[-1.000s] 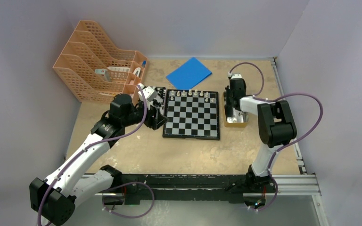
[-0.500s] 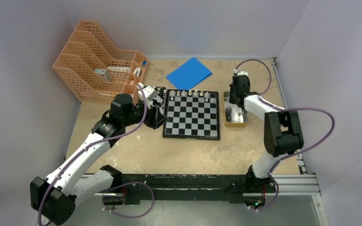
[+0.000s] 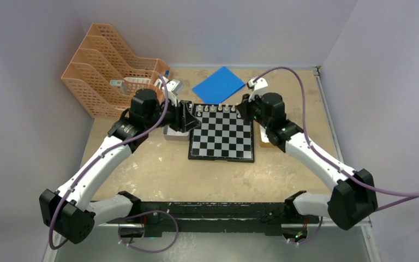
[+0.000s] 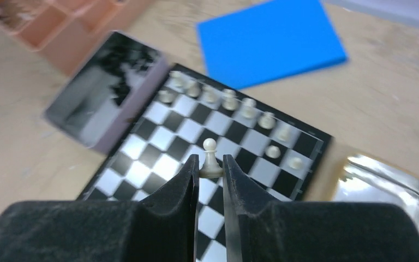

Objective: Set up the chess pieces on the board
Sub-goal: Pick up the chess piece from the storage box, then place the chess piece on the chessboard.

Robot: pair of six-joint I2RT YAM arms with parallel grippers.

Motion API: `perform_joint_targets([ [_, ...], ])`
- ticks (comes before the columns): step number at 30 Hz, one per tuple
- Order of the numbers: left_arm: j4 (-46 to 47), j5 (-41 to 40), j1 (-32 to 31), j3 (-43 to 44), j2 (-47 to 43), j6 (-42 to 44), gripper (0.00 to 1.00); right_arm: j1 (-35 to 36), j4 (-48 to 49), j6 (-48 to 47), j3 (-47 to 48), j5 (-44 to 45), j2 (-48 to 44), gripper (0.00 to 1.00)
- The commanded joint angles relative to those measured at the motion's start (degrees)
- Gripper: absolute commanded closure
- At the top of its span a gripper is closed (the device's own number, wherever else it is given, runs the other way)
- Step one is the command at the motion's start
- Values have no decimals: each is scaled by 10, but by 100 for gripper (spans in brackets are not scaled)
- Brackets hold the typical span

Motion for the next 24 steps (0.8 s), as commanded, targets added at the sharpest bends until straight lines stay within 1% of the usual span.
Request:
perform_joint_targets([
  [1,20,94,18,42,27,-76,59,52,125,-28,-51,-91,-54,88],
  [4,54,160,29,45,41,-123,63,109,189,-62,-98,-126,-93,82],
  [7,81,211,32,52,55,-150,64,141,225,-72,-122,-132,-125,82],
  [10,87,233,32,61,69,-159,63,155,252,-72,-133,-147,-143,83],
  [13,98,250,32,66,81,-171,61,163,267,-92,-139,-157,-152,83],
  [15,112,275,32,67,91,-183,61,167,276,-94,-142,-160,-156,83],
  [18,145,304,32,58,100,-211,62,171,291,-96,-148,-168,-160,84],
  [20,164,309,32,48,102,-227,64,172,294,-98,-148,-171,-159,84],
  [24,172,316,32,47,114,-240,65,174,293,-99,-149,-174,-158,84],
])
